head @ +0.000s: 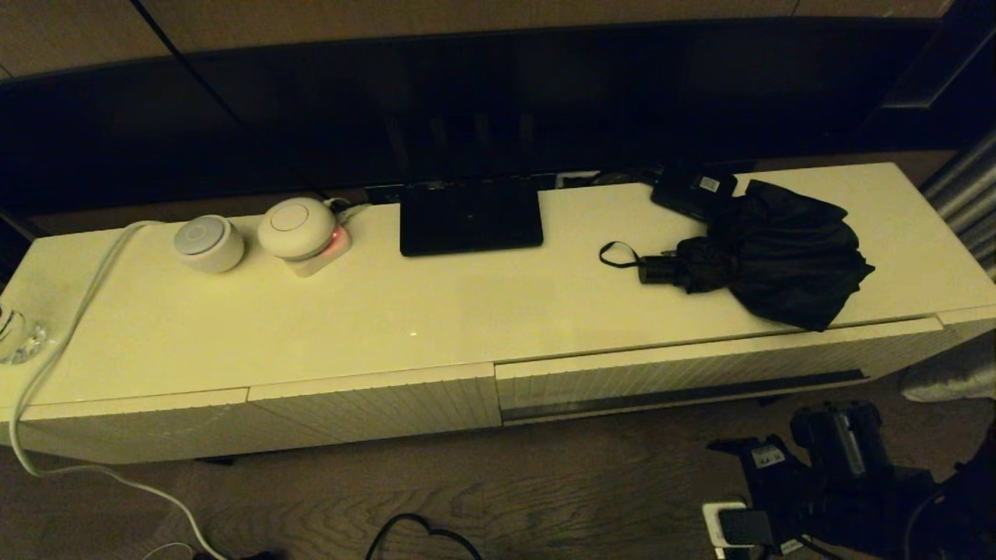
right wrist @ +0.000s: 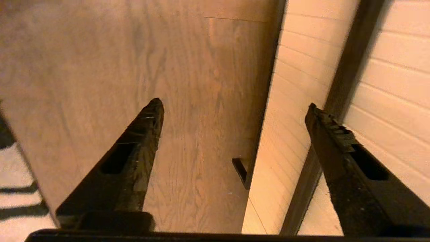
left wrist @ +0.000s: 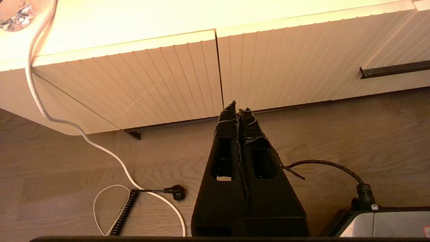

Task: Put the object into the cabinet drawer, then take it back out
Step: Open the drawer

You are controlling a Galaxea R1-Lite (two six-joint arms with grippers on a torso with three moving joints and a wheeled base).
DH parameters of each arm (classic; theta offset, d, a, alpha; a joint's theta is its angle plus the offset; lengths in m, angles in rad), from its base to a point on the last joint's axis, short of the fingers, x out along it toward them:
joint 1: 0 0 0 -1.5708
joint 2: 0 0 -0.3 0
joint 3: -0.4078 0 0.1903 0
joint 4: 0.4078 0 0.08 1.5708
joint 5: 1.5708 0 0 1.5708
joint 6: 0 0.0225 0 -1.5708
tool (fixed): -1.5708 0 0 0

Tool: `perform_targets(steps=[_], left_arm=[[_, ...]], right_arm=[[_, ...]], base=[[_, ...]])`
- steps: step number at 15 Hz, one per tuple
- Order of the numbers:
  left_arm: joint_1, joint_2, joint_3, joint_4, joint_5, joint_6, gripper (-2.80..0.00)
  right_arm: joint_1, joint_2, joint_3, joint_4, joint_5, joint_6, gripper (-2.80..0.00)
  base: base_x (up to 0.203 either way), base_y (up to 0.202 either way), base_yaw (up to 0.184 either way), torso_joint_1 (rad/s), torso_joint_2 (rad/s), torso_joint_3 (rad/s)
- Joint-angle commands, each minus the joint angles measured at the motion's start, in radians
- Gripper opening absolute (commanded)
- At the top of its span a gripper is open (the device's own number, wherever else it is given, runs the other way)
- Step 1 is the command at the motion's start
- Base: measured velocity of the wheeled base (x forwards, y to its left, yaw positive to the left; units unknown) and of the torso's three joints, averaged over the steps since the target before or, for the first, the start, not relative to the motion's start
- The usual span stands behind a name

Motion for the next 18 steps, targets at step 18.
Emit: perform_targets(steps=[18], left_arm=[[0.000,0.000,0.003,0.000,0.000,0.000,-2.80]], right_arm=[[-0.026,0.146,-0.239,-0.005,-0.005,0.032,0.00]], base=[[0.000,0.000,0.000,0.000,0.00,0.000]])
